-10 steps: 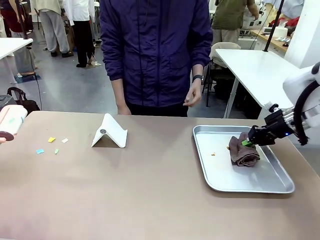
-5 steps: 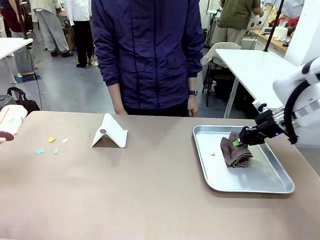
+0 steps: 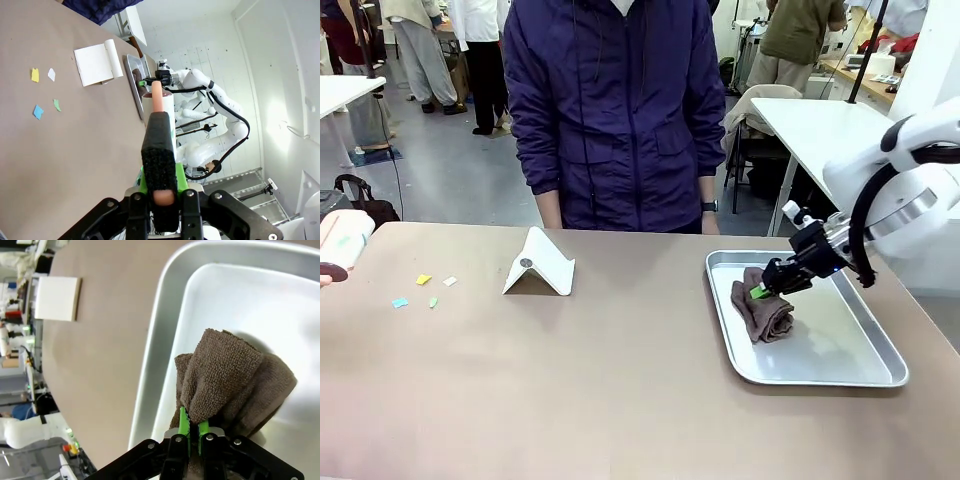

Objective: Clean the surface of the table.
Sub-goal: If a person points to the right, clean the right side of the table with your right hand, and if they point to the left, clean the left side with your left hand.

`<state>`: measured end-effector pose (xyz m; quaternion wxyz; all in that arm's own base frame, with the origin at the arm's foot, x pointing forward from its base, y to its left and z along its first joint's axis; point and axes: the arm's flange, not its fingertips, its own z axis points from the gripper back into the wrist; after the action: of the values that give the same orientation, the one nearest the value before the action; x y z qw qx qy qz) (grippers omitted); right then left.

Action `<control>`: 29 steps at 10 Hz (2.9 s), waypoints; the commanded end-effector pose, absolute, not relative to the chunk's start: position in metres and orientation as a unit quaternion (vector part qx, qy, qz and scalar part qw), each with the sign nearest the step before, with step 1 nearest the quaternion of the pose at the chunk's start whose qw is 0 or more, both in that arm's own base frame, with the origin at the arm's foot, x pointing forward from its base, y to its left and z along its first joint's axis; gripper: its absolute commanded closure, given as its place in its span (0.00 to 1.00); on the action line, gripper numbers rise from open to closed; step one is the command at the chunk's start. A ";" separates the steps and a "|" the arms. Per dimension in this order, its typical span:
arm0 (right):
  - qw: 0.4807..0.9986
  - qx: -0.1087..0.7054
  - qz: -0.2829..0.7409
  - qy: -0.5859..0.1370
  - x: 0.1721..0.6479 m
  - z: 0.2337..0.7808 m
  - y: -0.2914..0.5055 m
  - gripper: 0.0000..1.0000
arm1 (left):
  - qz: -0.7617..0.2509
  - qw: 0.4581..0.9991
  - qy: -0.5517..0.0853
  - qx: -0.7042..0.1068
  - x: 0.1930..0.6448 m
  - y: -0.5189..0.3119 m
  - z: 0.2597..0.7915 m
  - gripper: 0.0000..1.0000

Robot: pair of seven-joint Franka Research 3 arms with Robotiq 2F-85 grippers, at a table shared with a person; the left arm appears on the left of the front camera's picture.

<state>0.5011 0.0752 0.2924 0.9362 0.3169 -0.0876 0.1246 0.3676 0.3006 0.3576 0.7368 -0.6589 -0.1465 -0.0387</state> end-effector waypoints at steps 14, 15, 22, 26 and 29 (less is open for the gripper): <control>0.959 0.230 -0.005 -0.167 0.493 0.292 -0.024 0.93 | -0.034 0.737 -0.141 -0.660 0.366 0.300 0.363 1.00; 0.956 0.238 -0.006 -0.172 0.492 0.293 -0.025 0.93 | -0.034 0.737 -0.141 -0.660 0.366 0.300 0.363 1.00; 0.851 0.479 -0.005 -0.217 0.445 0.371 -0.053 0.93 | -0.034 0.737 -0.141 -0.660 0.366 0.300 0.363 1.00; 0.711 0.676 0.000 -0.193 0.390 0.403 -0.104 0.93 | -0.034 0.737 -0.141 -0.660 0.366 0.300 0.363 1.00; 0.643 0.732 -0.019 -0.225 0.354 0.394 -0.154 0.93 | -0.034 0.737 -0.141 -0.660 0.366 0.300 0.363 1.00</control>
<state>0.3542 -0.1427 0.4035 0.6624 0.7202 -0.2053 -0.0192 0.3675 0.3011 0.3581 0.7372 -0.6584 -0.1469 -0.0388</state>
